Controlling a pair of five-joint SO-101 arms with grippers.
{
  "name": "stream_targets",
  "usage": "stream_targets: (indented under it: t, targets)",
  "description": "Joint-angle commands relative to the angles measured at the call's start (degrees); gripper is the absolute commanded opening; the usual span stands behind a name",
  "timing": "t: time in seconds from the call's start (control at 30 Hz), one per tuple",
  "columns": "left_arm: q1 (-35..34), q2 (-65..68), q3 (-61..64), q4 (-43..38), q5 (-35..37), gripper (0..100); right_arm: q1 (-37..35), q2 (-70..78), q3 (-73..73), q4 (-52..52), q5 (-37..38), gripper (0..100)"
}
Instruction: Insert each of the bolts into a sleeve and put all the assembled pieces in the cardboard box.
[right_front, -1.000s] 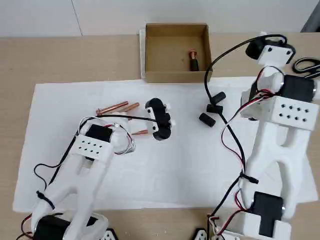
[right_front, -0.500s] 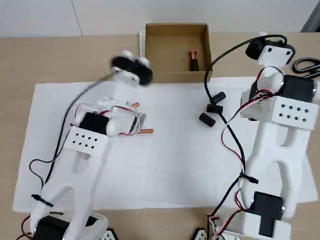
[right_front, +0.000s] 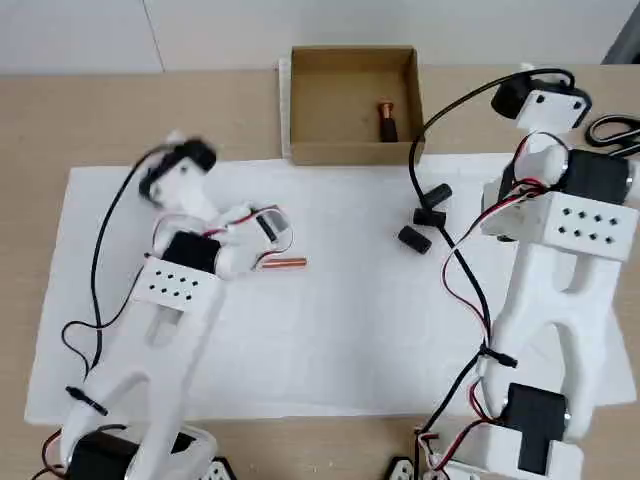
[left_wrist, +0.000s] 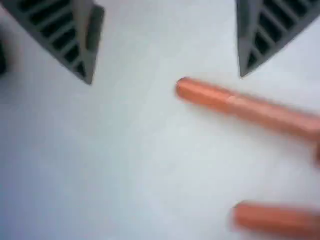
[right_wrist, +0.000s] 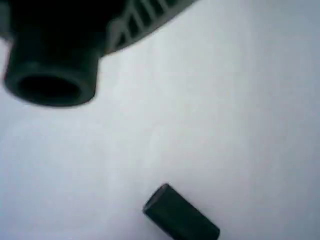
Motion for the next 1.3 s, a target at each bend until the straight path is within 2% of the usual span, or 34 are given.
stream_targets:
  t: [0.0, 0.1, 0.3, 0.4, 0.8, 1.07, 1.27]
  targets:
    - [0.5, -2.0, 3.0, -1.8, 9.6, 18, -0.9, -3.1, -0.2, 0.7, -0.9, 0.3]
    - [0.3, -2.0, 6.8, -5.9, 12.2, 18, -2.0, -3.1, -0.2, 0.7, -1.0, 0.3]
    - [0.2, -2.0, 15.7, -19.7, 12.4, 18, -2.2, -3.1, -0.2, 0.7, -2.2, 0.3]
    - [0.2, -2.0, 18.2, -23.4, 12.4, 18, -2.2, -3.1, -0.2, 0.7, -2.2, 0.3]
    - [0.1, -1.9, 22.5, -29.4, 12.4, 18, -2.2, -3.1, -0.2, 0.7, -2.2, 0.3]
    - [-2.4, -1.8, 25.5, -34.0, 12.4, 18, -2.2, -3.1, -0.2, 0.7, -2.2, 0.3]
    - [-2.3, -1.8, 25.6, -34.3, 12.1, 16, -2.2, -3.1, -0.2, 0.7, -2.3, 0.3]
